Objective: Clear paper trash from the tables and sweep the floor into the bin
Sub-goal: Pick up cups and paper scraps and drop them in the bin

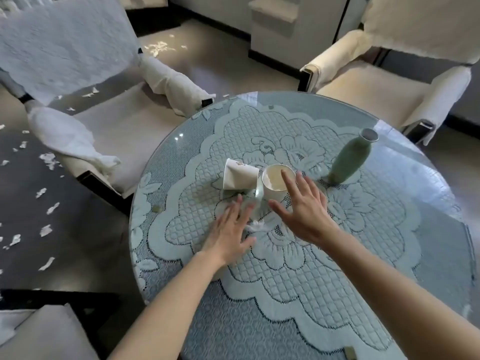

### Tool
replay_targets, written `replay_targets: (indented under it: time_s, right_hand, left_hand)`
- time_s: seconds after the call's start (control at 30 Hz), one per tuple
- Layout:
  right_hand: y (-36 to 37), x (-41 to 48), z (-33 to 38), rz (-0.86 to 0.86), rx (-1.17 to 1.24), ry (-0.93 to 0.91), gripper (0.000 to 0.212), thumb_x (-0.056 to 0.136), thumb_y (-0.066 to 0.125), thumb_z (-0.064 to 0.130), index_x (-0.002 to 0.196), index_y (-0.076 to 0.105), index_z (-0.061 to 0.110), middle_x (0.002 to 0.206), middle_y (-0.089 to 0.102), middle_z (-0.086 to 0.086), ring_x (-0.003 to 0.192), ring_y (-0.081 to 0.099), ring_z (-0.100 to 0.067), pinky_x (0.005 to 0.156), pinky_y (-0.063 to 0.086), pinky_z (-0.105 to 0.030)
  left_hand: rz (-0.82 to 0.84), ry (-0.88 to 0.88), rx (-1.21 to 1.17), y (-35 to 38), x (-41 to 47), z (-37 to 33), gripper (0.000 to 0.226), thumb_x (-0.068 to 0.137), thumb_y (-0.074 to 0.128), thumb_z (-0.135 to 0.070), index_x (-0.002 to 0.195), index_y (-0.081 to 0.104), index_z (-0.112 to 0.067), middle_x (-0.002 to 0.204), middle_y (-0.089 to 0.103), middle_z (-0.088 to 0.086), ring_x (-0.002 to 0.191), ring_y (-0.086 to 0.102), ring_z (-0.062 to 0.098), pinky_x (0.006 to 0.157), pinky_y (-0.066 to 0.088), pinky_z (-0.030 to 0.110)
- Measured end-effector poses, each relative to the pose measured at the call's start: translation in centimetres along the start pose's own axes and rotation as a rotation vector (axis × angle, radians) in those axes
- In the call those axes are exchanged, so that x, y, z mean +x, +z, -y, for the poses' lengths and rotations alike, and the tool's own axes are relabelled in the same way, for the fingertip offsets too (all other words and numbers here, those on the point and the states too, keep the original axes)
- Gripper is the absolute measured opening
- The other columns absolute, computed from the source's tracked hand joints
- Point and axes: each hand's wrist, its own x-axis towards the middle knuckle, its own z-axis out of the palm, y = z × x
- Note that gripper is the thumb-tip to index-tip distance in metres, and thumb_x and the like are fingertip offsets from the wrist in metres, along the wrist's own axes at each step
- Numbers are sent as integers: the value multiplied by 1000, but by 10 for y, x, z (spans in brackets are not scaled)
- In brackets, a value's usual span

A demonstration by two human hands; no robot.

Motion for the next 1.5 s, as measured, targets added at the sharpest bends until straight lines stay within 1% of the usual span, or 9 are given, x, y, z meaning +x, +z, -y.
replay_targets:
  time_s: [0.13, 0.23, 0.33, 0.47, 0.7, 0.87, 1.13, 1.33, 1.5]
  right_hand:
    - [3, 10, 2, -133, 10, -19, 75, 91, 30, 66, 152, -3, 39, 162, 2, -4, 148, -6, -18, 116, -2, -44]
    - [7, 18, 7, -213, 41, 14, 72, 93, 34, 62, 153, 5, 34, 161, 9, -4, 147, -1, -17, 117, 2, -45]
    - [12, 23, 14, -282, 58, 56, 71, 94, 37, 59, 154, 11, 30, 160, 13, -5, 147, 3, -18, 117, 5, -44]
    - [18, 25, 22, -278, 100, 93, 73, 93, 39, 59, 153, 13, 29, 161, 11, -6, 147, 3, -18, 117, 3, -45]
    - [20, 39, 35, -213, 125, 182, 89, 87, 62, 46, 153, 8, 22, 154, 13, -12, 139, 22, -34, 113, 22, -56]
    - [21, 46, 40, -274, 141, 224, 87, 87, 67, 33, 153, 13, 16, 146, 23, -14, 132, 32, -34, 108, 33, -51]
    - [12, 51, 41, -293, 155, 195, 88, 85, 70, 34, 153, 16, 15, 146, 27, -15, 132, 33, -32, 107, 32, -46]
    - [-5, 53, 66, -296, 186, 84, 95, 77, 77, 37, 151, 23, 10, 138, 32, -17, 127, 34, -33, 107, 31, -46]
    - [-9, 66, 121, -211, 175, -56, 89, 74, 79, 42, 144, 35, 9, 134, 33, -15, 125, 34, -31, 107, 31, -40]
  left_hand:
    - [-134, 146, 212, -6, 25, 4, 68, 95, 41, -49, 148, -2, -48, 157, 6, 0, 132, 21, 26, 110, 20, 47]
    - [-159, 314, 236, -7, 27, 16, 40, 100, 41, -35, 139, 35, -29, 133, 39, 8, 111, 46, 24, 96, 43, 37]
    - [-307, 475, 151, -2, 13, 34, 16, 100, 39, -22, 110, 47, -12, 97, 57, 9, 68, 58, 15, 61, 52, 20]
    - [-565, 451, 25, -1, 0, 43, 61, 104, 26, -42, 64, 59, -10, 54, 51, -2, 36, 46, 9, 33, 31, 14]
    - [-666, -144, -623, -54, 28, 35, 58, 91, 31, -63, 60, 51, -18, 51, 51, -10, 42, 50, 0, 45, 35, 11]
    - [-451, -303, -538, -73, 62, 38, 46, 94, 29, -60, 103, 44, -17, 75, 61, -3, 67, 59, 19, 49, 34, 23]
    - [-355, -279, -466, -81, 77, 26, 33, 96, 49, -45, 76, 52, -18, 68, 54, -4, 60, 51, 17, 48, 31, 23]
    - [-439, -225, -223, -120, 47, 37, 28, 94, 52, -43, 84, 50, -17, 75, 55, -4, 58, 49, 13, 47, 30, 23]
    - [-533, -338, -235, -158, 4, 68, 31, 89, 61, -44, 110, 56, -23, 100, 68, 6, 89, 62, 32, 63, 36, 31]
